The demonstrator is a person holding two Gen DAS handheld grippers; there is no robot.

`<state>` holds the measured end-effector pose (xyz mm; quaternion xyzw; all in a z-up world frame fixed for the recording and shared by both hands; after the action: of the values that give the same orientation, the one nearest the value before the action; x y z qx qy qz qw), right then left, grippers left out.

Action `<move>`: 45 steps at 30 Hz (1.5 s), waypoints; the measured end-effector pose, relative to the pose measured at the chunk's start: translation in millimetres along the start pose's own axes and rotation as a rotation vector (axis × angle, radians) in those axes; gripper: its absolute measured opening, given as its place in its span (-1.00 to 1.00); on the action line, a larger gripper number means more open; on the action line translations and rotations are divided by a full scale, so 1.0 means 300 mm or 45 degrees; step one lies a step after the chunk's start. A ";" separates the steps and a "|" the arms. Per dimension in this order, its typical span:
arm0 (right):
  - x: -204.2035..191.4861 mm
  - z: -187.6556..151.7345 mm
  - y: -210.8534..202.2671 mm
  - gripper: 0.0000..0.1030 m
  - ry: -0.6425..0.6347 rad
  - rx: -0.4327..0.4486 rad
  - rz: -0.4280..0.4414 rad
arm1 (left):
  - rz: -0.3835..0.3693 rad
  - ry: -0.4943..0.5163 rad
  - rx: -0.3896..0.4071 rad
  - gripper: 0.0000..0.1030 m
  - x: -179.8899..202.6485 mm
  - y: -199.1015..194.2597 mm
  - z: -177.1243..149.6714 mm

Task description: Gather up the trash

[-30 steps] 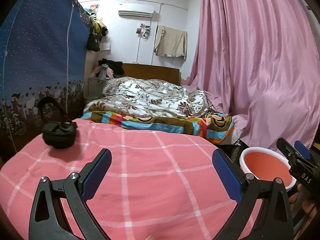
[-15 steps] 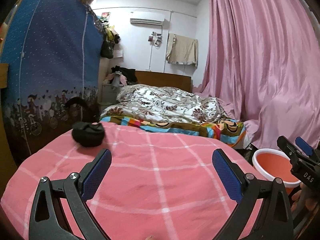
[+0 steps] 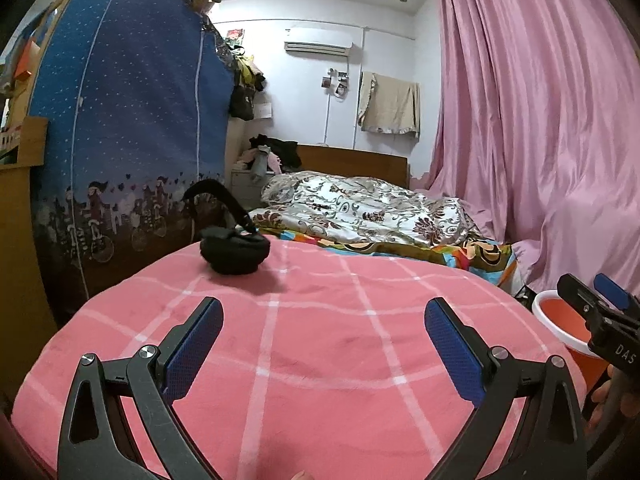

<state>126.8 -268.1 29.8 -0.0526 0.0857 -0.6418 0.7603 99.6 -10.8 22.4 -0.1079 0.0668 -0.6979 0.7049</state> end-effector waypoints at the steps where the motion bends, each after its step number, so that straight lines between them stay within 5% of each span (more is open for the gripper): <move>1: -0.005 -0.007 -0.001 1.00 -0.003 0.000 0.004 | 0.004 0.003 0.002 0.92 -0.001 -0.002 -0.003; 45: -0.006 -0.089 -0.003 1.00 -0.023 -0.037 0.033 | -0.032 0.044 0.016 0.92 -0.005 0.005 -0.052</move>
<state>120.5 -265.6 3.9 -0.0682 0.0887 -0.6302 0.7683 97.1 -10.2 6.7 -0.0923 0.0732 -0.7088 0.6955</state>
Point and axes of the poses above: each gripper's, at about its wrist camera, not at the fingertips, and y roughly the way its jaws point, x to its right, z to its top, the point moved 5 cm from there along y, roughly the way its jaws point, and after that the axes turned 2 degrees about z, right-handed, at the moved point
